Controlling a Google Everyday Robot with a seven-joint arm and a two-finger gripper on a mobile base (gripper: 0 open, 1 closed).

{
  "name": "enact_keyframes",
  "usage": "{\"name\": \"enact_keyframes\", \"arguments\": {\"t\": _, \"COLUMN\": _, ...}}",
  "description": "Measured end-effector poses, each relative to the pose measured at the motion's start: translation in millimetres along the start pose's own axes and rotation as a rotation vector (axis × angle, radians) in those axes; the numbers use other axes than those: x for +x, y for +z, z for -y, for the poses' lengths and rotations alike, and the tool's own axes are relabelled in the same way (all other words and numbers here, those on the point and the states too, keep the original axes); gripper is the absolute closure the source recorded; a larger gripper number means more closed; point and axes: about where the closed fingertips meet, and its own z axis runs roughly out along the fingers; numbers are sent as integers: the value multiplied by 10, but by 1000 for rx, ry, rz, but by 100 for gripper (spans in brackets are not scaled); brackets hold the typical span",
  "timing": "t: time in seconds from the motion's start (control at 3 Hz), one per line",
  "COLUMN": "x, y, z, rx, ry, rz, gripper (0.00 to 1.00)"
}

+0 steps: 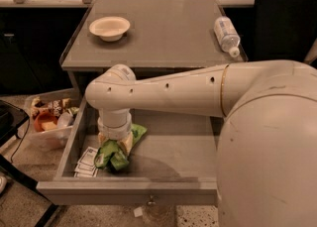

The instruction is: Pick green rice chip bag from top drawer and place on counter

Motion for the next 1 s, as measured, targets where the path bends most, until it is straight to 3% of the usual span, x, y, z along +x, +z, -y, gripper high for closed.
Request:
{"name": "enact_keyframes", "arguments": {"t": 0.33, "x": 38, "y": -317, "z": -139, "rx": -28, "ry": 36, "rz": -85, "gripper": 88}}
{"name": "enact_keyframes", "arguments": {"t": 0.67, "x": 67, "y": -754, "z": -336, "rx": -54, "ry": 49, "rz": -151, "gripper": 100}}
{"name": "enact_keyframes", "arguments": {"t": 1.0, "x": 118, "y": -1252, "z": -517, "rx": -74, "ry": 47, "rz": -210, "gripper": 100}}
